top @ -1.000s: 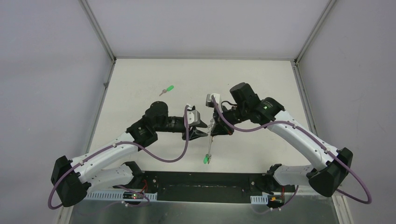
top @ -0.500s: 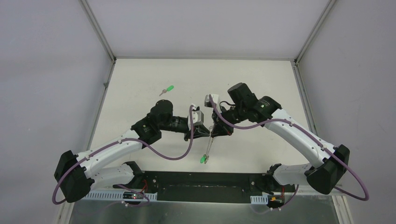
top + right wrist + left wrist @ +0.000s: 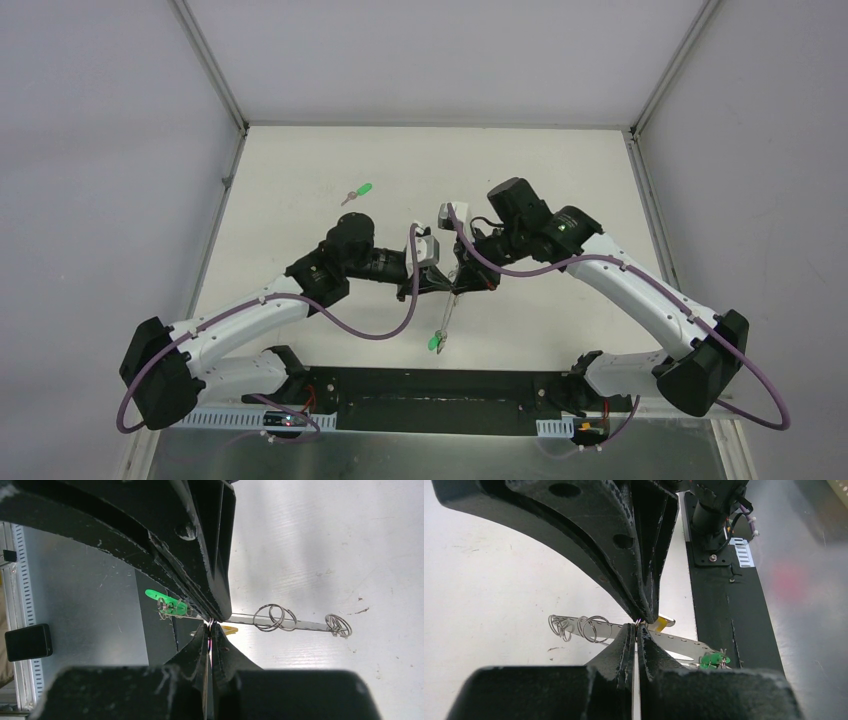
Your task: Put the keys on the keyring
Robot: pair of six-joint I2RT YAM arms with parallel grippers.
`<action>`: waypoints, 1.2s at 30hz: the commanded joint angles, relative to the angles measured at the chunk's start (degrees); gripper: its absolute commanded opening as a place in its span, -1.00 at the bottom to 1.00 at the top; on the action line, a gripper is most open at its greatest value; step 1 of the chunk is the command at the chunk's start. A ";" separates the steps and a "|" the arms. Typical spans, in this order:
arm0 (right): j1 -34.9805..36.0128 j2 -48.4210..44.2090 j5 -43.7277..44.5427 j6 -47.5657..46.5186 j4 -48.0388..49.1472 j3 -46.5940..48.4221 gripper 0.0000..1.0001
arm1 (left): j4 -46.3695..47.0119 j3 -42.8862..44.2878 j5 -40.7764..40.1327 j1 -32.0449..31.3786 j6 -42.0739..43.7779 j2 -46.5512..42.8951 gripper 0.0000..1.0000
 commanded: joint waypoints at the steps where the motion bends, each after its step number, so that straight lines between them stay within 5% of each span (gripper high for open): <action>1: 0.24 -1.93 -0.37 0.49 3.38 1.32 -1.00 | 1.77 1.75 2.05 -0.65 -0.05 -0.02 -1.00; 5: 0.20 -3.56 0.92 1.05 6.09 -0.20 -0.85 | 1.71 1.45 0.90 -0.66 -0.42 -0.95 -1.00; 9: -0.42 -7.18 2.44 5.54 14.10 -3.17 0.02 | 2.70 0.53 -1.94 -0.66 -1.17 -3.00 -1.00; 12: -1.41 -10.63 3.27 11.06 21.59 -6.57 0.34 | 5.96 -1.27 -5.08 -0.66 -3.07 -5.24 -1.00; 21: -6.89 -16.13 1.16 17.75 33.30 -12.55 0.28 | 22.57 -8.87 -10.36 -0.65 -9.20 -10.77 -1.00; 24: -8.60 -16.27 -5.76 28.49 35.92 -13.00 0.11 | 25.37 -9.97 -10.41 -0.61 -9.23 -11.24 -1.00; 36: -11.84 -15.19 -10.18 40.63 34.46 -11.35 -0.12 | 33.63 -12.59 -9.87 -0.65 -11.64 -11.83 -1.00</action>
